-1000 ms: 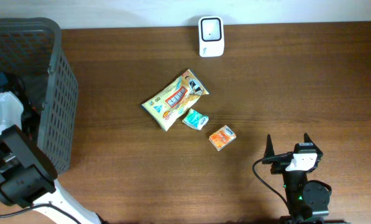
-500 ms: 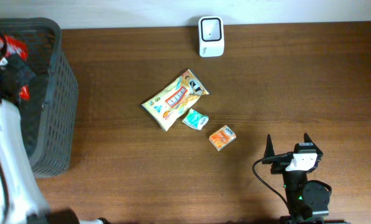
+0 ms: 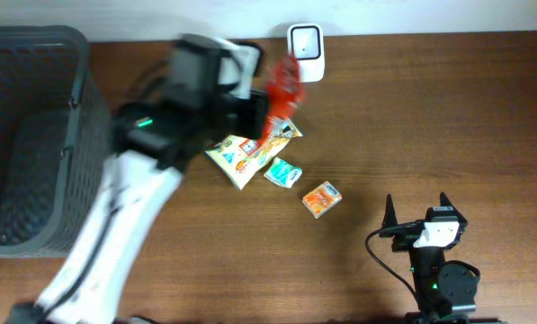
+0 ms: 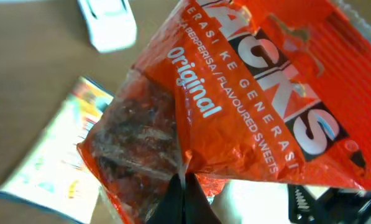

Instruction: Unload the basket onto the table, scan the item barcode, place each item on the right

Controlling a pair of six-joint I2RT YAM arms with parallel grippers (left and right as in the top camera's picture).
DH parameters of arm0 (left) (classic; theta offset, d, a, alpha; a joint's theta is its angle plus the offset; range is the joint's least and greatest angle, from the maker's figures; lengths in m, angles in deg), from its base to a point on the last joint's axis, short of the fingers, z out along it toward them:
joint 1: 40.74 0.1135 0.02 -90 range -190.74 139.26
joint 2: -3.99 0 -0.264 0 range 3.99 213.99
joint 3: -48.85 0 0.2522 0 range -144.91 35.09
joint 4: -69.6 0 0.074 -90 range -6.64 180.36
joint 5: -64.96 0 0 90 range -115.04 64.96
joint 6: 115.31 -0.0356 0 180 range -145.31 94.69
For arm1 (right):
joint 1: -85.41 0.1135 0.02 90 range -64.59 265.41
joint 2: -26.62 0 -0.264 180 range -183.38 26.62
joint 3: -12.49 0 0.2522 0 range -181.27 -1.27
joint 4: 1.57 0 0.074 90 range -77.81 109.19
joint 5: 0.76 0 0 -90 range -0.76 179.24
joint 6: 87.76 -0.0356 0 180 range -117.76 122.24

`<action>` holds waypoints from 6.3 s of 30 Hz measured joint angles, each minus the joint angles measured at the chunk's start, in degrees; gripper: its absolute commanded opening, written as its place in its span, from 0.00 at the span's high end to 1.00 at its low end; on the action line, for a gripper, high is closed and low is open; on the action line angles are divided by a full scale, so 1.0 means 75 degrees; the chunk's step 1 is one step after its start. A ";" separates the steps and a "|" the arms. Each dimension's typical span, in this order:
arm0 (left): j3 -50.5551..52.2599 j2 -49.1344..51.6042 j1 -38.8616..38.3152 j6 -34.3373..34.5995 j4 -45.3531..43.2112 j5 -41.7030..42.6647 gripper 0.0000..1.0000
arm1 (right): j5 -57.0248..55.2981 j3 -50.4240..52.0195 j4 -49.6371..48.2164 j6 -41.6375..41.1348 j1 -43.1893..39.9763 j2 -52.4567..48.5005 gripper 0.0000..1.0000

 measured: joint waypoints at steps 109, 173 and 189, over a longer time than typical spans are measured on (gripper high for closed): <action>0.2809 -0.0291 0.1093 -0.0565 -0.2124 -0.3934 1.00 | 0.0000 0.0000 0.0000 0.0000 0.0000 0.0000 0.02; 0.2162 0.1029 0.0245 -0.0935 -0.0096 -0.1961 0.01 | 0.4523 -0.0163 -0.4782 -0.4109 0.0000 0.0006 0.02; 0.2194 0.1023 0.0245 -0.0909 0.0038 -0.1906 0.01 | 0.7702 -0.6569 0.2200 -0.2288 -0.0012 -0.6767 0.01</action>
